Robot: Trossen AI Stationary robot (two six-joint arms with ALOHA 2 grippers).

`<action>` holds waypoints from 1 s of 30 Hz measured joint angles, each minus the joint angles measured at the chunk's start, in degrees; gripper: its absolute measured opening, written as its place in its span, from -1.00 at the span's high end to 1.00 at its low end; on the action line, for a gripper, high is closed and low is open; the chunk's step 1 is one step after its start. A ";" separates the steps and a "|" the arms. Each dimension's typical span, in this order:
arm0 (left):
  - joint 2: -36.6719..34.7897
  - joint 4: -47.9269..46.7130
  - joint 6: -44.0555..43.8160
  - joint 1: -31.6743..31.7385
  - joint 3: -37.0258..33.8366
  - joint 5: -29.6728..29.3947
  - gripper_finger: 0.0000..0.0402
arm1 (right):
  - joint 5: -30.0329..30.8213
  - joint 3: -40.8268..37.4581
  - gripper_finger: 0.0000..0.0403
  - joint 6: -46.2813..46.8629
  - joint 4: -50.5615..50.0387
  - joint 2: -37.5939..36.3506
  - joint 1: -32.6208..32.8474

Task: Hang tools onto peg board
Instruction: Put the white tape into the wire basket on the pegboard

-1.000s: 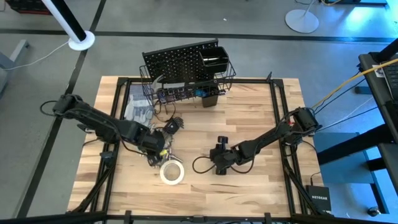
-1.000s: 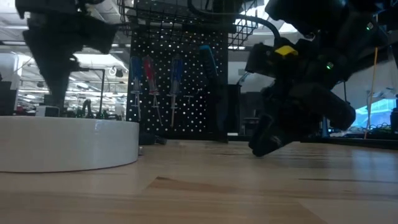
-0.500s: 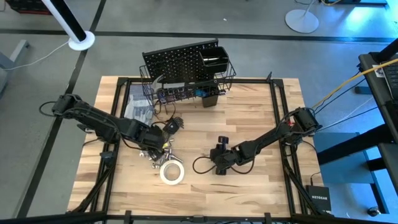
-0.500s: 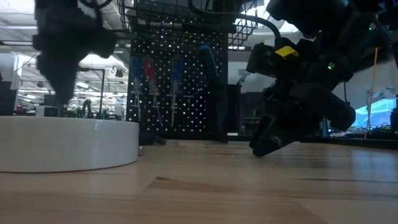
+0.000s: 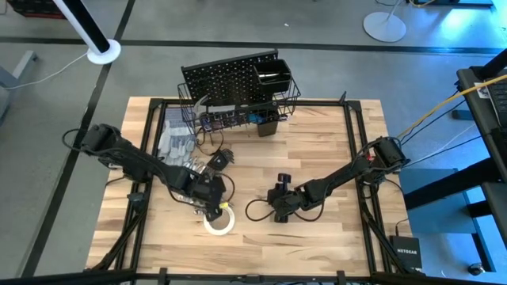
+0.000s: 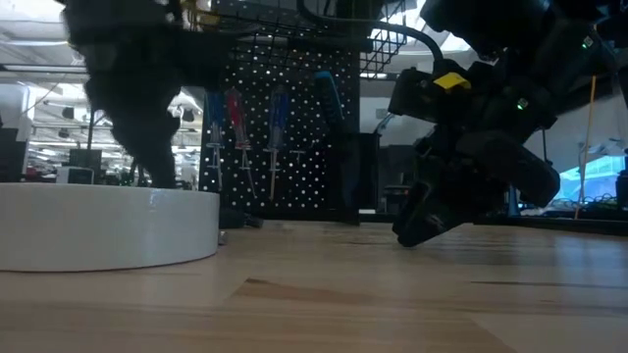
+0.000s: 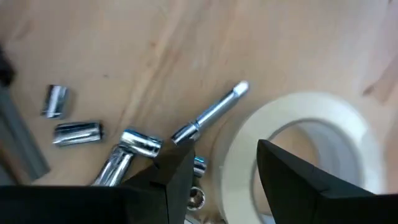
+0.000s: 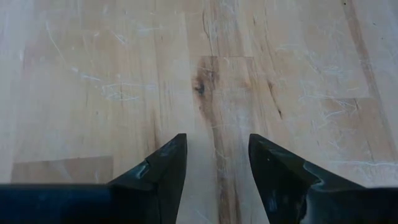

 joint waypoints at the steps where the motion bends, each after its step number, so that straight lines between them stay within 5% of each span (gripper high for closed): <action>1: 1.11 0.47 0.84 -0.39 0.00 0.02 0.17 | 0.00 0.00 0.11 0.00 0.00 0.00 0.00; 9: 5.33 4.85 3.90 -2.09 0.30 1.34 0.17 | -0.02 0.00 0.11 0.00 0.18 0.02 -0.04; 30: 2.72 4.05 8.49 -2.05 -0.02 5.71 0.17 | -0.03 0.01 0.11 0.09 0.33 0.02 -0.04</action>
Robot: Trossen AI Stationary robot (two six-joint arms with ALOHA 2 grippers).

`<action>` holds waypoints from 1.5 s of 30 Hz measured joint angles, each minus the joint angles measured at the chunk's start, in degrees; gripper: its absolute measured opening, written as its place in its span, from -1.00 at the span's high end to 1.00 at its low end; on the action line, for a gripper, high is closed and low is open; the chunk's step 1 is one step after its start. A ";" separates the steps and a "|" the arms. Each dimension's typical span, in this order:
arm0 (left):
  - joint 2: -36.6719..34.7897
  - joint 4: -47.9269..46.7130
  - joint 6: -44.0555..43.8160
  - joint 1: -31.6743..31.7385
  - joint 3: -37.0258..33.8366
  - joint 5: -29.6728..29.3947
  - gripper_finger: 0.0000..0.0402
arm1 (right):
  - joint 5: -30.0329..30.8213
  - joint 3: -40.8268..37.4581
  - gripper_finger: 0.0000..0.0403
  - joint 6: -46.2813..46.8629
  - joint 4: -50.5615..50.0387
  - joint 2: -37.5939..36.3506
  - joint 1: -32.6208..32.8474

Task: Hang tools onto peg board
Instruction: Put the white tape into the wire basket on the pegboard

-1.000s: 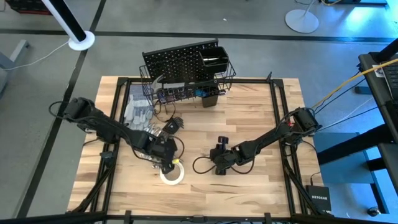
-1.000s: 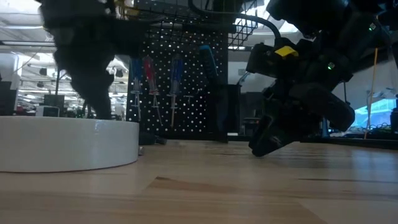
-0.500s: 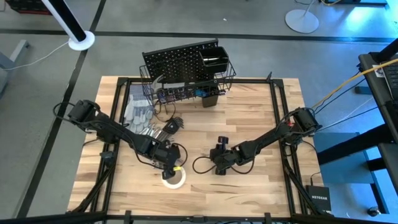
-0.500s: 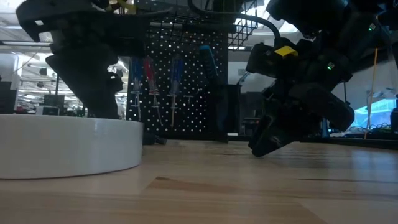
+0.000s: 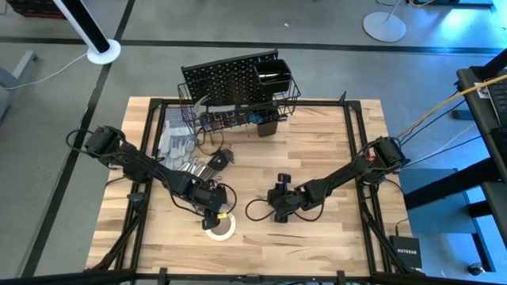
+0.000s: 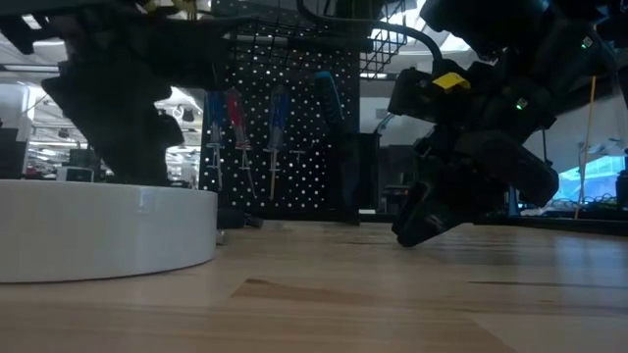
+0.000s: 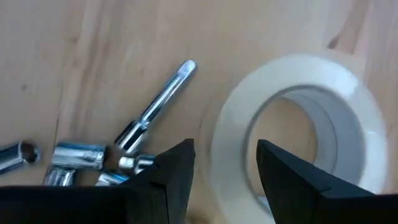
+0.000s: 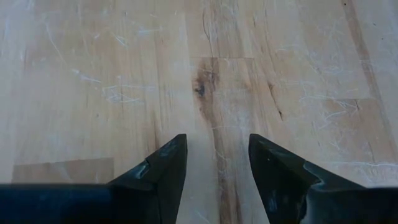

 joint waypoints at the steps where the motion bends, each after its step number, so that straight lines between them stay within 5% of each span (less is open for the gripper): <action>1: 0.28 0.34 0.00 -0.05 0.01 0.74 0.17 | -0.02 -0.01 0.11 0.02 0.02 0.00 0.00; 13: 6.87 1.35 5.79 -0.02 0.37 -0.34 0.19 | -0.02 0.01 0.11 0.04 0.07 0.00 0.00; 19: 6.28 -0.60 5.90 0.02 1.76 -1.92 0.62 | 0.03 0.01 0.11 0.02 0.18 0.00 0.00; 23: 2.27 -6.17 6.97 0.12 6.51 -3.75 0.62 | 0.03 0.03 0.11 -0.03 0.22 0.00 0.00; 27: -2.12 -18.15 7.69 -0.55 13.78 -12.32 0.62 | 0.02 0.03 0.11 -0.04 0.11 0.00 0.00; 34: -9.99 -27.84 16.30 -1.65 26.79 -38.17 0.62 | 0.01 0.05 0.11 0.00 0.09 0.00 0.04; 40: -16.09 -16.17 38.22 -1.71 33.46 -57.25 0.62 | -0.02 0.05 0.11 0.04 0.38 0.00 0.04; 45: -20.42 6.75 63.15 0.57 33.84 -58.58 0.62 | -0.09 0.05 0.11 0.09 1.34 0.08 0.02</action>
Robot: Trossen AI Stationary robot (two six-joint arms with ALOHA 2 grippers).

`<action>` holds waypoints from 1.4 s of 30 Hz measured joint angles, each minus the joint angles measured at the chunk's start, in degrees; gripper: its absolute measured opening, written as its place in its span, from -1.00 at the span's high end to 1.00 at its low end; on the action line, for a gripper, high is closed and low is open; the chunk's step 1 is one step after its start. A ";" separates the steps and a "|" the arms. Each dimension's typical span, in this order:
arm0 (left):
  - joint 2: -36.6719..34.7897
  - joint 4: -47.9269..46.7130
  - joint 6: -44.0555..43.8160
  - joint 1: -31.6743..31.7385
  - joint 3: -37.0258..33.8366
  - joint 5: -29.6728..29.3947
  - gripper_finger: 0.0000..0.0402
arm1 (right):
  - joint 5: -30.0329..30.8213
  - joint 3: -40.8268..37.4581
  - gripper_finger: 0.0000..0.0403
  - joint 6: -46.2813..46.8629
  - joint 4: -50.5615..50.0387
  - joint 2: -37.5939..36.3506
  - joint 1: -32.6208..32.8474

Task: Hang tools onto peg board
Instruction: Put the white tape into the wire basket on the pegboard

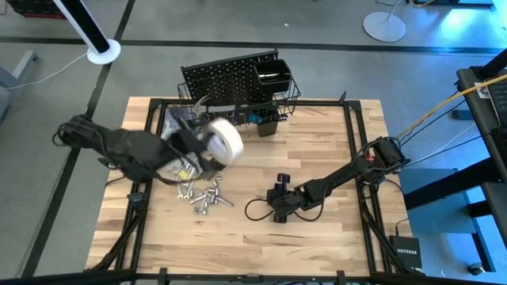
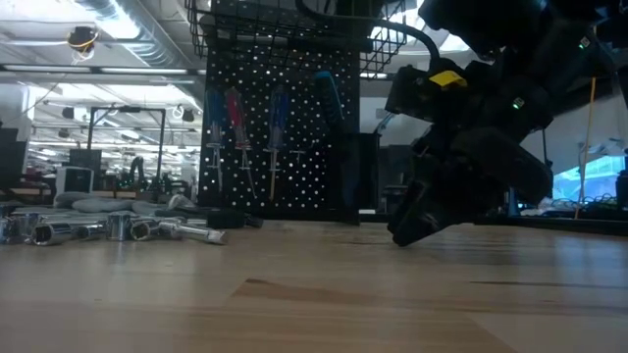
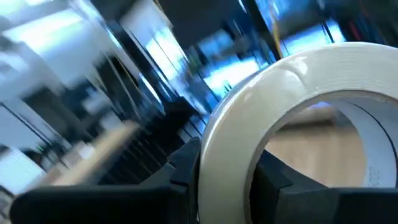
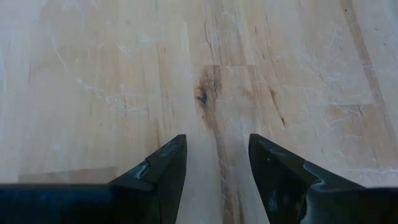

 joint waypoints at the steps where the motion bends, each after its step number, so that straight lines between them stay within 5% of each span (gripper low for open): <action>1: -0.86 4.73 5.07 0.78 0.02 0.00 0.62 | 0.00 0.00 0.11 0.00 0.03 0.00 0.00; 7: -3.36 25.09 27.12 9.92 0.15 -0.94 0.61 | -0.02 0.00 0.11 0.12 0.19 0.00 0.00; 16: 0.43 26.47 45.91 23.55 0.01 -8.17 0.60 | -1.51 0.00 0.11 0.22 1.13 0.00 -0.02; 28: 3.28 15.94 44.41 28.36 0.02 -12.76 0.58 | -1.50 0.00 0.11 0.22 1.24 -0.02 -0.02; 42: 3.28 5.83 44.45 28.78 0.04 -13.86 0.31 | -2.09 0.00 0.11 0.46 1.20 -0.02 0.02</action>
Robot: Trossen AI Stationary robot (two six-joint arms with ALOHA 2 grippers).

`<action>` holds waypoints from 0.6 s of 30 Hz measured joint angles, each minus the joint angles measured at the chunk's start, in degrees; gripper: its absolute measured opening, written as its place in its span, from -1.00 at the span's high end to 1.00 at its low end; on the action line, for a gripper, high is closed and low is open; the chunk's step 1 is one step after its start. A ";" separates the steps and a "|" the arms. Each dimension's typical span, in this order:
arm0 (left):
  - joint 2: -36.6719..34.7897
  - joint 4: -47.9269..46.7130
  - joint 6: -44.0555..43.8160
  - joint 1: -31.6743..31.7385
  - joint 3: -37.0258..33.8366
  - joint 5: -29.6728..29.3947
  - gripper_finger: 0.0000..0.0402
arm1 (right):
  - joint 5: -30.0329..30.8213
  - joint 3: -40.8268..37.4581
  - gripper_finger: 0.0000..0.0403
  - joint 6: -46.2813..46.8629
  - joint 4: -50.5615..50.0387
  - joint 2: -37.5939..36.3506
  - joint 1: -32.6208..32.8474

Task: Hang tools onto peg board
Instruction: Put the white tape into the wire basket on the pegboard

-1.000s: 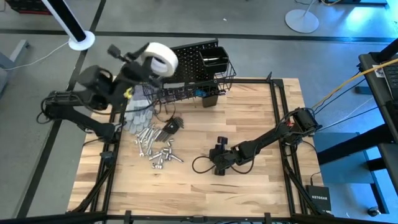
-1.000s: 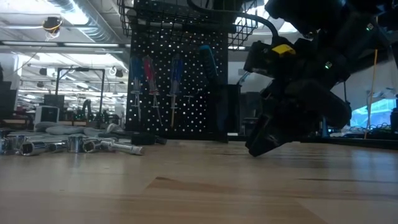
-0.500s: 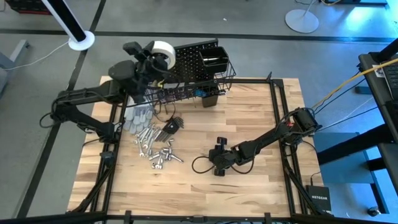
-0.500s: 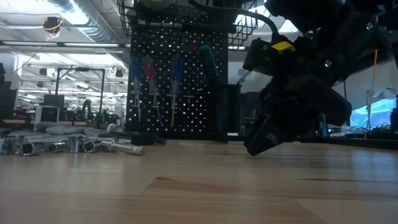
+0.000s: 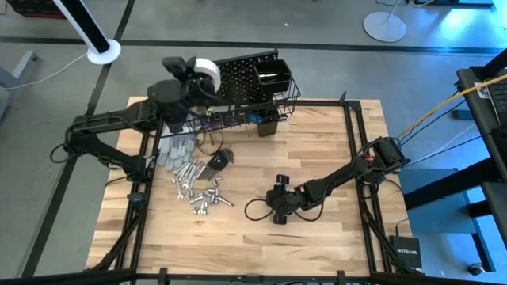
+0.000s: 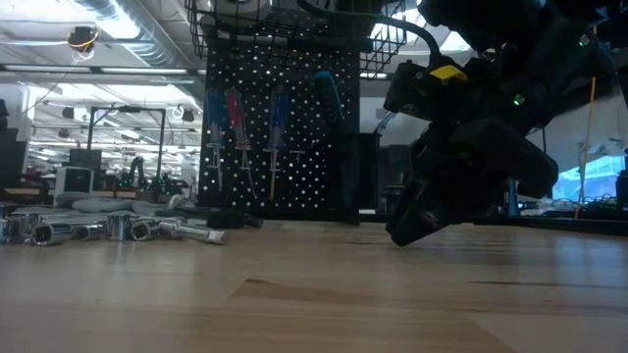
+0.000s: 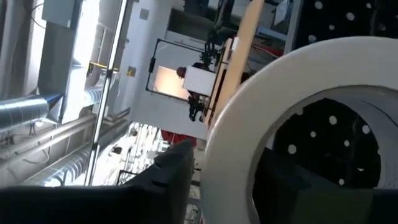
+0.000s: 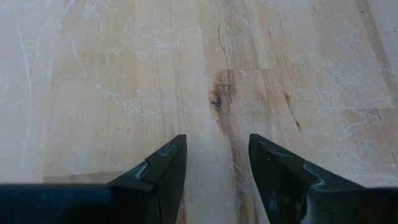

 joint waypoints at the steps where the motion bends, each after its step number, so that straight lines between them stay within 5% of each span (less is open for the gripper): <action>1: 0.00 -0.08 -0.20 -0.02 0.00 0.02 0.27 | 0.00 0.00 0.11 0.00 0.00 0.00 0.00; 10: -0.30 -0.45 -4.45 -0.80 0.00 0.19 -0.06 | -0.02 0.00 0.11 0.00 0.00 -0.02 0.00; 18: -0.83 -1.80 -9.94 -1.27 2.67 1.07 -0.06 | -0.03 0.00 0.11 0.01 -0.01 -0.06 0.00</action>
